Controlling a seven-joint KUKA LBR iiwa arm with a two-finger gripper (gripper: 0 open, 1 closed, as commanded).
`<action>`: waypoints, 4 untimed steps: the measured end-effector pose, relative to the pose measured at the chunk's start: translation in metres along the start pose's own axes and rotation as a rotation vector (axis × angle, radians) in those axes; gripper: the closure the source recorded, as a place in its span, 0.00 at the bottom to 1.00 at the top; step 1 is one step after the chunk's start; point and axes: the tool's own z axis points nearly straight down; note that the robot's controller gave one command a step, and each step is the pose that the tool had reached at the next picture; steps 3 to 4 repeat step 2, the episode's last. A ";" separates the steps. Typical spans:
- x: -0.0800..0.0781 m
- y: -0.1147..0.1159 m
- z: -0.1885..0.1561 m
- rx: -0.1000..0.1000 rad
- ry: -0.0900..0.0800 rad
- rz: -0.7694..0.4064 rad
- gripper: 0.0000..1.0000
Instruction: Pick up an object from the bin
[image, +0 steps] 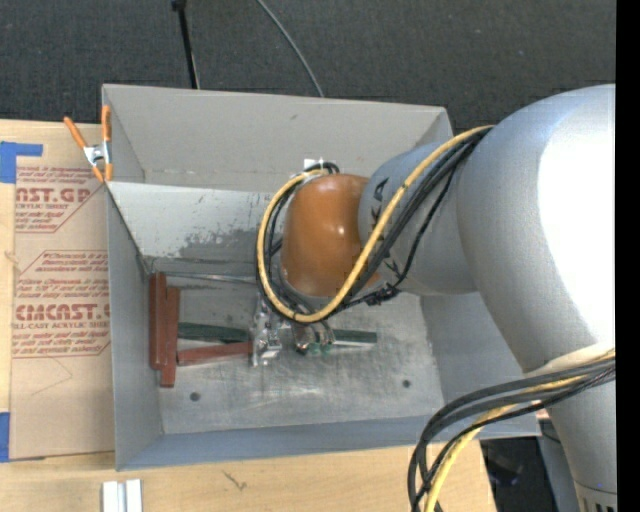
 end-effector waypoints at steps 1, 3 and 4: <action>-0.009 -0.001 -0.133 0.004 0.021 0.018 1.00; -0.008 -0.001 -0.133 0.004 0.022 0.018 1.00; -0.008 -0.001 -0.133 0.004 0.022 0.018 1.00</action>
Offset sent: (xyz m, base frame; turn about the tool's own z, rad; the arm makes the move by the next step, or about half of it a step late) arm 0.0000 0.0000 0.0000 0.0000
